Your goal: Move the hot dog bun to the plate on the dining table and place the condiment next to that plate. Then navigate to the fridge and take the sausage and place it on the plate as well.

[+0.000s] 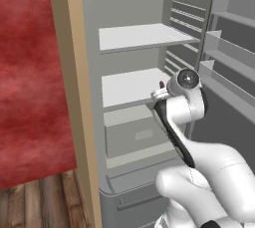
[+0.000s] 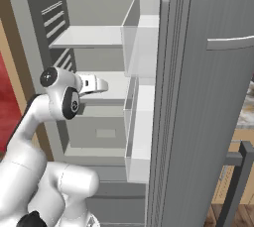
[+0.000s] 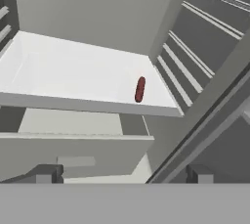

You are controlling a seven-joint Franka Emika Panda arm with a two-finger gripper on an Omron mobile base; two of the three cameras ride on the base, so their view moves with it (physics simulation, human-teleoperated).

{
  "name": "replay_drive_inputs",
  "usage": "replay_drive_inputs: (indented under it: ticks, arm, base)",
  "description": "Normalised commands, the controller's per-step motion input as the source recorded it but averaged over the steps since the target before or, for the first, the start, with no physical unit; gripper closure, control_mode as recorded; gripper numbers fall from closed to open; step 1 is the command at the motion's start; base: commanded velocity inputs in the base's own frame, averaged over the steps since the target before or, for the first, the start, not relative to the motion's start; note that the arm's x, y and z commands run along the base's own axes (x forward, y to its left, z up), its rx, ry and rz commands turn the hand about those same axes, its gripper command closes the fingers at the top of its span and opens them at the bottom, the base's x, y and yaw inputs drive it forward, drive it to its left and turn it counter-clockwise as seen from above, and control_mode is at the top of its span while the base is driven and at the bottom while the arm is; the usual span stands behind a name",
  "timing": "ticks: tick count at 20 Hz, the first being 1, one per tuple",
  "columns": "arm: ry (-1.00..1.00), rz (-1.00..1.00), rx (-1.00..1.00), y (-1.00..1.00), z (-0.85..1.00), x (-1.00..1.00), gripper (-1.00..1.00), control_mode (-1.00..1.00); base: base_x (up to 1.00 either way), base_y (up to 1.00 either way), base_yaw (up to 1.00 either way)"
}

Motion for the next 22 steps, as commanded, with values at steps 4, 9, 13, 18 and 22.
replay_drive_inputs:
  ticks: [4, 9, 13, 18, 22]
  arm:
    - [0.04, -0.06, 0.0, 0.16, -0.28, 0.98, -1.0, -1.0]
    - [0.06, -0.05, 0.01, -0.11, -0.21, 0.92, -1.0, -1.0]
    - [0.05, -0.04, 0.04, -0.26, -0.13, 0.72, -1.0, -1.0]
    - [0.02, -0.03, 0.05, -0.2, -0.32, 0.48, -1.0, -1.0]
    - [0.0, -0.02, 0.04, -0.25, -0.54, 0.29, -1.0, -1.0]
  base:
    - [0.0, 0.0, 0.0]
    - [0.0, 0.0, 0.0]
    - [0.0, 0.0, 0.0]
    - [0.0, 0.0, 0.0]
    - [0.0, 0.0, 0.0]
